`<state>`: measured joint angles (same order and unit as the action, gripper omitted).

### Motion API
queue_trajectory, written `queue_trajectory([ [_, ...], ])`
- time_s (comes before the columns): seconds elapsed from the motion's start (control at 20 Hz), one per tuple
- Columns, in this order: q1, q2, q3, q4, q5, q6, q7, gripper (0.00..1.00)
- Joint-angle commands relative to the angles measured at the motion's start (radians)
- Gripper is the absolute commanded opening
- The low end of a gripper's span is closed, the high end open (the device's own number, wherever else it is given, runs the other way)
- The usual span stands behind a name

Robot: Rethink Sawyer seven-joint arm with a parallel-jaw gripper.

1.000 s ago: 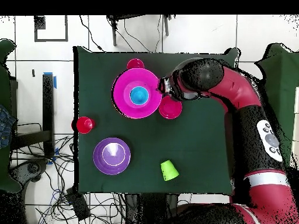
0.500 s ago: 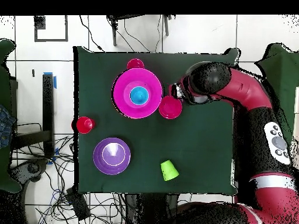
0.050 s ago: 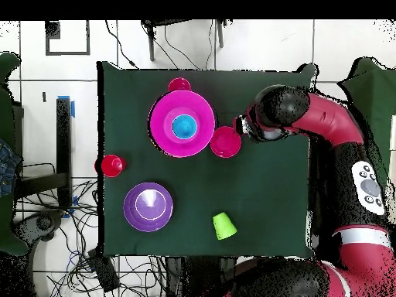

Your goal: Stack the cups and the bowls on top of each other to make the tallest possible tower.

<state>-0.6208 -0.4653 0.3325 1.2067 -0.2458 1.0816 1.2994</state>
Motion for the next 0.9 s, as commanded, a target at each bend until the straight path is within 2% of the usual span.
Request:
queue_trajectory([
  [0.05, 0.011, 0.116, 0.011, -0.062, -0.063, -0.062, -0.012, 1.0],
  [0.4, 0.018, 0.164, 0.023, -0.118, -0.069, -0.077, -0.035, 1.0],
  [0.9, 0.013, 0.168, 0.015, -0.094, -0.08, -0.123, -0.042, 1.0],
])
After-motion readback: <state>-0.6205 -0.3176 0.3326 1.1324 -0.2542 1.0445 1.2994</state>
